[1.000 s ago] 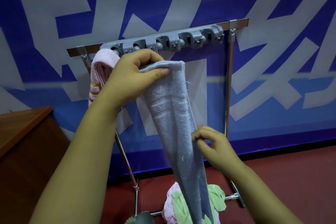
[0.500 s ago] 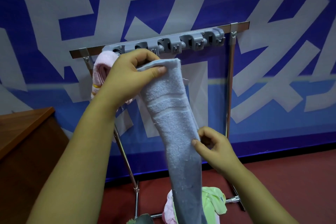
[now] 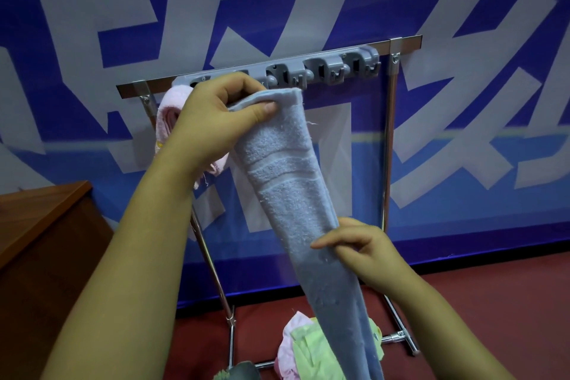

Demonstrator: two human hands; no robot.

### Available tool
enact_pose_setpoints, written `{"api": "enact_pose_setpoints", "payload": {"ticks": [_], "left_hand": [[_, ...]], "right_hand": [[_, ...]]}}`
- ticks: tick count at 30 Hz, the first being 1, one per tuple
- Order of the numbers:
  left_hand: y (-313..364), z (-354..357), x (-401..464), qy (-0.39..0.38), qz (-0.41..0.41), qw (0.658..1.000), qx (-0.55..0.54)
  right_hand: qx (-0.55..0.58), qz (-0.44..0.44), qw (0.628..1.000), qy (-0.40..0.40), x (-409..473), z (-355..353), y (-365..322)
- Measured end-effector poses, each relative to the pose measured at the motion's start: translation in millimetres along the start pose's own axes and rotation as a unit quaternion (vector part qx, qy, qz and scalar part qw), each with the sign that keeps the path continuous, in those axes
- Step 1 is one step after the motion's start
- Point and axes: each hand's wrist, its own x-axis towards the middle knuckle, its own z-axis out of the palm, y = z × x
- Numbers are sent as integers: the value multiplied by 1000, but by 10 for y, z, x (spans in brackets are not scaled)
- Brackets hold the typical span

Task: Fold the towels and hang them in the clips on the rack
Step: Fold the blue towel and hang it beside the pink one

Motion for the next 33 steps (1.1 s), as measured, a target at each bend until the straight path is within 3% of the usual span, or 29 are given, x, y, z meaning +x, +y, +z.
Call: {"api": "enact_pose_setpoints", "payload": {"ticks": [7, 13, 18, 21, 24, 29, 33], "left_hand": [[-42, 72, 116, 5, 14, 1000, 7], [-563, 263, 423, 74, -55, 994, 54], [-1047, 494, 261, 19, -144, 985, 91], [-1140, 557, -45, 0, -204, 979, 26], [-1030, 523, -428, 34, -232, 966, -106], [-778, 565, -983, 21, -182, 955, -232], [-771, 619, -1109, -6, -176, 957, -229]], "right_hand": [[43, 98, 988, -115, 37, -7, -35], [221, 117, 958, -141, 143, -28, -167], [368, 101, 914, -139, 263, -21, -223], [391, 109, 908, -105, 351, 0, -240], [407, 104, 904, -72, 387, 32, -227], [422, 90, 902, -22, 334, 91, -235], [414, 83, 906, -14, 312, 53, -264]]}}
